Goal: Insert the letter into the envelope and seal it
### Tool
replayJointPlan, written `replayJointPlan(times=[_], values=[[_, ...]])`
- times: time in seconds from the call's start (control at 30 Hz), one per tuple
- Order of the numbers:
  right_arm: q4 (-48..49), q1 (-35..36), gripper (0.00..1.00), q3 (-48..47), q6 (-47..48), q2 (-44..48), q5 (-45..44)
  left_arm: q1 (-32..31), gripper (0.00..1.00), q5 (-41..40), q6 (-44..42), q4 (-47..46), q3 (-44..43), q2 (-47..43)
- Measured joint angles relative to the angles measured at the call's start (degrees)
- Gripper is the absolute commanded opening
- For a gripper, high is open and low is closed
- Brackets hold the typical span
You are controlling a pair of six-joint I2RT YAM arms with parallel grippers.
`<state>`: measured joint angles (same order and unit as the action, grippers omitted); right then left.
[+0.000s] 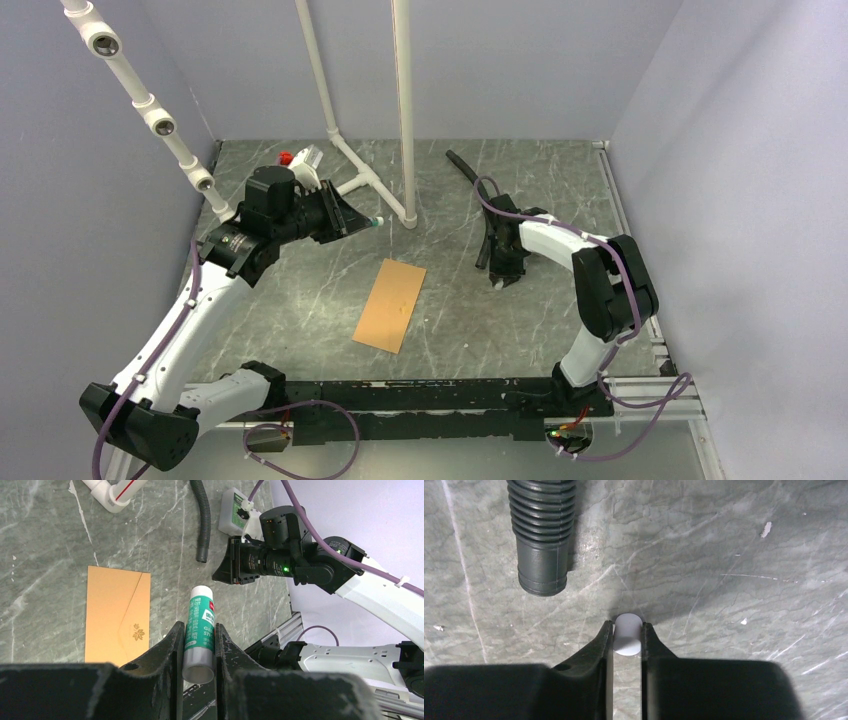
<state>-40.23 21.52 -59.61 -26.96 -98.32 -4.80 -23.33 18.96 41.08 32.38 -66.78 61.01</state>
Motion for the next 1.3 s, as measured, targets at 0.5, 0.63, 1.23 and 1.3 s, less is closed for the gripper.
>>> replayJointPlan(times=[0.5,0.63,1.23,1.3], values=[[1.09,-0.02,0.00,-6.58,0.98,13.40,20.15,0.00,0.03,9.49,-0.35,-5.25,0.00,3.04],[11.30,0.02,0.00,-7.56,-2.40,22.67,35.34,0.00,0.02,16.28,0.04,-9.18,0.00,5.44],[32.92,6.19,0.00,-6.84,-13.60,28.02,50.80,-0.11,0.02,30.25,1.38,-20.41,0.04,7.08],[32.48,6.47,0.00,-7.19,-13.27,27.39,50.38,-0.11,0.02,30.25,1.40,-20.63,0.04,7.06]])
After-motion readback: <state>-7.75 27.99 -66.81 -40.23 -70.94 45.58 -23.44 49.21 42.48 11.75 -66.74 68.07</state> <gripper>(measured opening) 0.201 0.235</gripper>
